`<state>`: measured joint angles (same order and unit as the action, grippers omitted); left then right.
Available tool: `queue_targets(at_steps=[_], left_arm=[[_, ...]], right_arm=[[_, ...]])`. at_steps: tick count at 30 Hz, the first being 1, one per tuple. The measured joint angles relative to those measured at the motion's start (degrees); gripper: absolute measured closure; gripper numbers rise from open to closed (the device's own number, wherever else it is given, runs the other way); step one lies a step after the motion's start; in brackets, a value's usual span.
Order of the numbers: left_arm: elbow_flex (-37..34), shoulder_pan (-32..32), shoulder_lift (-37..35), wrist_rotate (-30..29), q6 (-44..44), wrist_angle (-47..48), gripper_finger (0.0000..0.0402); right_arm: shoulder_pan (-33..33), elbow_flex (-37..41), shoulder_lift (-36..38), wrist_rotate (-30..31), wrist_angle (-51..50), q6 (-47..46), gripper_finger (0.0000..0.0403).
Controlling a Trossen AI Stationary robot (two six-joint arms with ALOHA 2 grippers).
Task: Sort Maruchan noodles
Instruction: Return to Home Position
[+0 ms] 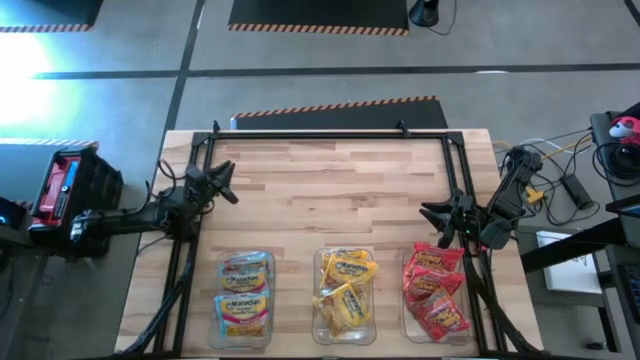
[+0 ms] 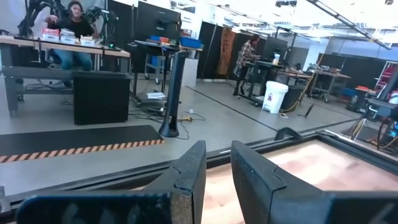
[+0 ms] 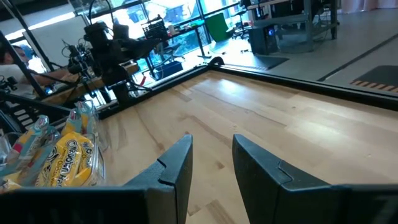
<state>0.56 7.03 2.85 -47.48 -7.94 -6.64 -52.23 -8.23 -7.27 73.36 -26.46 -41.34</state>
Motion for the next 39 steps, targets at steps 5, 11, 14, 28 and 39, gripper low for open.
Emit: queue_targets(at_steps=[5, 11, 14, 28, 39], left_arm=[[0.26, 0.04, 0.43, 0.04, -0.20, 0.19, 0.0342], [0.31, 0.04, 0.52, 0.04, -3.21, 0.20, 0.0342], [0.35, 0.04, 0.52, 0.04, -3.26, 0.20, 0.0342], [0.44, 0.04, 0.55, 0.07, -3.28, 0.22, 0.0342], [0.48, 0.04, 0.55, 0.07, -3.28, 0.25, 0.0342]], right_arm=[[0.00, 0.00, 0.00, 0.00, 0.00, 0.02, 0.0300], [0.00, 0.00, 0.00, 0.00, 0.00, 0.02, 0.0300], [0.00, 0.00, 0.00, 0.00, 0.00, 0.01, 0.0300], [0.00, 0.00, 0.00, 0.00, 0.00, 0.02, 0.0300], [0.00, 0.00, 0.00, 0.00, 0.00, 0.00, 0.0300]])
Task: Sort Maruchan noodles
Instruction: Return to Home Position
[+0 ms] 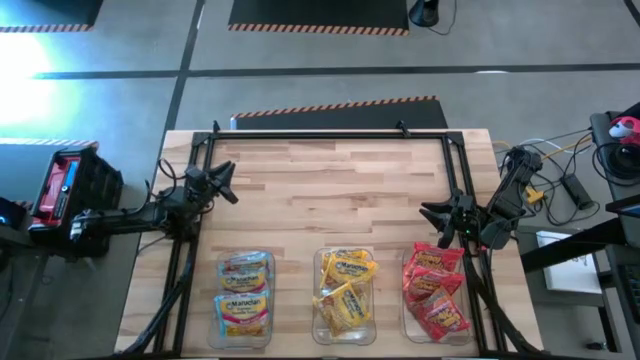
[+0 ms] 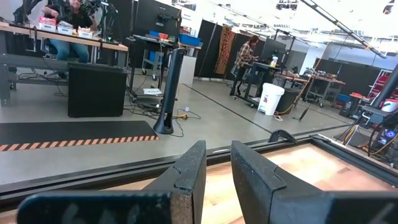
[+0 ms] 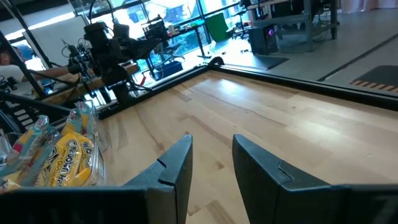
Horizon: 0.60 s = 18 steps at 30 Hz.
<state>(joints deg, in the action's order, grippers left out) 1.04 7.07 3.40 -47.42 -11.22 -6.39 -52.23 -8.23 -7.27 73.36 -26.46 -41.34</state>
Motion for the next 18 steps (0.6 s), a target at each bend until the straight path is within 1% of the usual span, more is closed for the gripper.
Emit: queue_targets(at_steps=[8, 14, 18], left_arm=[[0.00, 0.00, 0.00, 0.00, 0.00, 0.00, 0.0342], [0.00, 0.00, 0.00, 0.01, 0.00, 0.00, 0.0342], [0.00, 0.00, 0.00, 0.02, 0.00, 0.00, 0.0342]], right_arm=[[0.00, 0.00, 0.00, 0.02, -0.06, 0.51, 0.0300], [0.37, 0.01, 0.11, 0.08, -0.23, 10.28, 0.0300], [2.89, 0.27, 0.13, 0.07, 0.08, 16.24, 0.0300]])
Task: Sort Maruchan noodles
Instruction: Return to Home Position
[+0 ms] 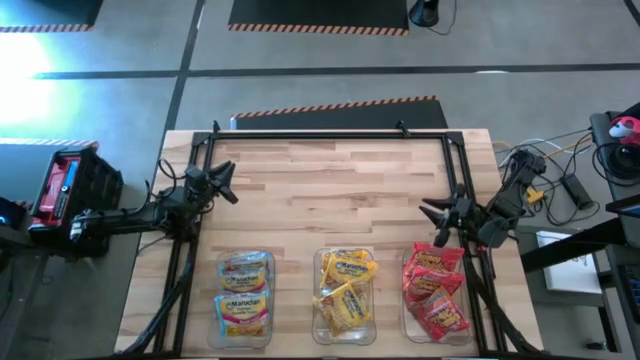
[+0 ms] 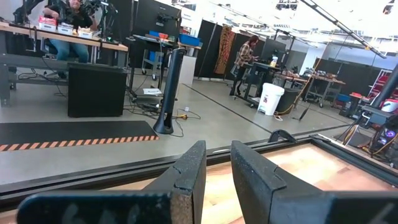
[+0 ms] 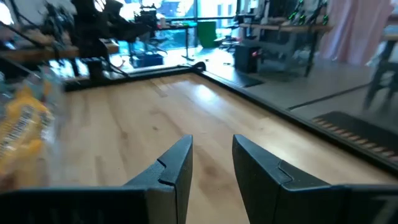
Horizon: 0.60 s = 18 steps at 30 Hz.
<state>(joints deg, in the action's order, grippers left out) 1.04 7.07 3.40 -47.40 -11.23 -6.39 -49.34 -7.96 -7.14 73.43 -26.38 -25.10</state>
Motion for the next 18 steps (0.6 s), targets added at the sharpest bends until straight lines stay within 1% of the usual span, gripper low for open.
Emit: queue_targets(at_steps=[7, 10, 14, 18], left_arm=[[0.00, 0.00, 0.00, 0.01, 0.00, 0.00, 0.0342], [0.00, 0.00, 0.00, 0.01, 0.00, 0.00, 0.0342], [0.00, 0.00, 0.00, 0.01, 0.00, 0.00, 0.0342], [0.00, 0.00, 0.00, 0.01, 0.00, 0.00, 0.0342]], right_arm=[[6.07, 0.08, 0.00, 0.00, 0.10, 9.03, 0.0300], [10.10, 0.10, 0.01, -0.02, 0.12, 12.82, 0.0300], [18.71, 0.12, 0.04, -0.05, 0.22, 16.42, 0.0300], [30.32, 0.14, 1.66, -0.11, 0.32, 14.99, 0.0300]])
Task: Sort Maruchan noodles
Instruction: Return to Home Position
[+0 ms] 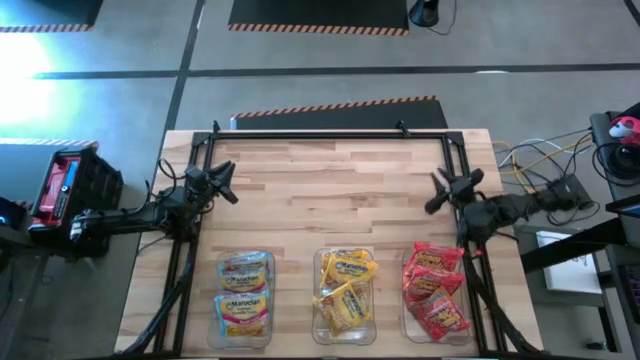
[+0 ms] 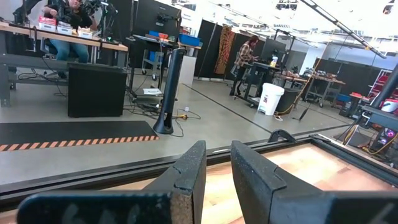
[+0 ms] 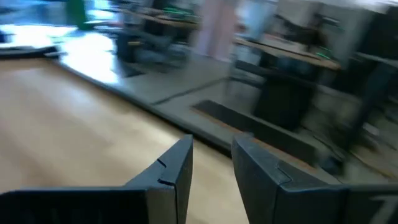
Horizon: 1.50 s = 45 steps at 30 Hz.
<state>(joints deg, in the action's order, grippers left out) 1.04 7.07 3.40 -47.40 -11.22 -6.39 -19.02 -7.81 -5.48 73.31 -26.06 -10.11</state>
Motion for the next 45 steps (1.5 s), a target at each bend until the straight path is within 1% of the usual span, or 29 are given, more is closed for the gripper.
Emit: queue_targets(at_steps=[5, 8, 12, 16, 19, 45], left_arm=[[0.00, 0.00, 0.02, 0.00, -0.01, 0.00, 0.0342], [0.00, -0.02, 0.04, -0.01, -0.02, 0.00, 0.0342], [0.00, -0.02, 0.04, 0.03, 0.00, 0.02, 0.0342], [0.02, -0.02, 0.19, 0.01, -0.02, 0.09, 0.0342], [0.02, -0.02, 0.26, 0.02, -0.02, 0.10, 0.0342], [0.02, -0.02, 0.41, 0.00, -0.01, 0.00, 0.0342]], right_arm=[[14.15, 0.02, 5.27, 0.31, 0.04, -0.26, 0.0300], [20.33, -0.09, 5.34, 0.37, 0.02, -0.22, 0.0300], [25.89, -0.27, 4.60, -0.18, 0.04, -0.28, 0.0300], [29.45, -0.35, 4.68, -0.19, 0.18, -0.26, 0.0300], [30.49, -0.37, 4.48, -0.17, 0.24, -0.24, 0.0300], [30.44, -0.48, 4.24, -0.19, 0.44, -0.20, 0.0300]])
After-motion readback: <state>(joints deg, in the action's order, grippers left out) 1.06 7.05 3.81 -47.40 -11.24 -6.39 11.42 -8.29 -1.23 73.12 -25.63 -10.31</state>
